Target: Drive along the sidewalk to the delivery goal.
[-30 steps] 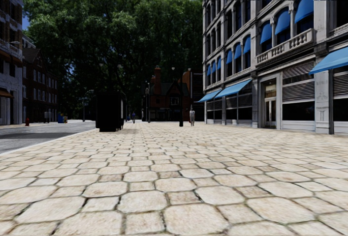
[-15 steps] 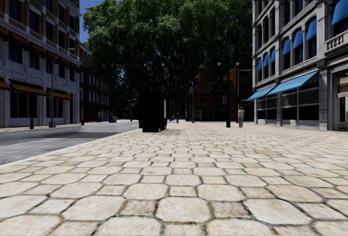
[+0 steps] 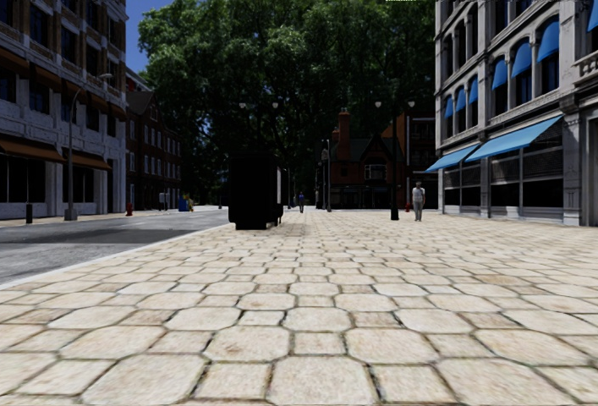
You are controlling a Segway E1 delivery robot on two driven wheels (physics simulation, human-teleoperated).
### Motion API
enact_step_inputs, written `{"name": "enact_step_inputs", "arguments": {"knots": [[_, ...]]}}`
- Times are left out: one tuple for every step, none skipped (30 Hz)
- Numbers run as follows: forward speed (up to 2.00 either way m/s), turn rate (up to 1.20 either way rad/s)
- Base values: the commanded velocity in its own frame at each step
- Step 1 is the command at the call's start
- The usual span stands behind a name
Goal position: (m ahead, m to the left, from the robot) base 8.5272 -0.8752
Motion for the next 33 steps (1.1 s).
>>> {"name": "enact_step_inputs", "arguments": {"knots": [[2.0, -0.02], [2.0, -0.09], [2.0, -0.09], [2.0, -0.18], [2.0, -0.21], [2.0, -0.19], [2.0, -0.19], [2.0, -0.03], [2.0, 0.0], [2.0, 0.0], [2.0, 0.0], [2.0, 0.0], [2.0, 0.0], [2.0, 0.0], [2.0, 0.0], [2.0, 0.0], [2.0, 0.0], [2.0, 0.0], [2.0, 0.0], [2.0, 0.0], [2.0, 0.0], [2.0, 0.0], [2.0, 0.0], [2.0, 0.0], [2.0, 0.0], [2.0, 0.0], [2.0, 0.0], [2.0, 0.0], [2.0, 0.0], [2.0, 0.0], [2.0, 0.0], [2.0, 0.0], [2.0, 0.0]]}}
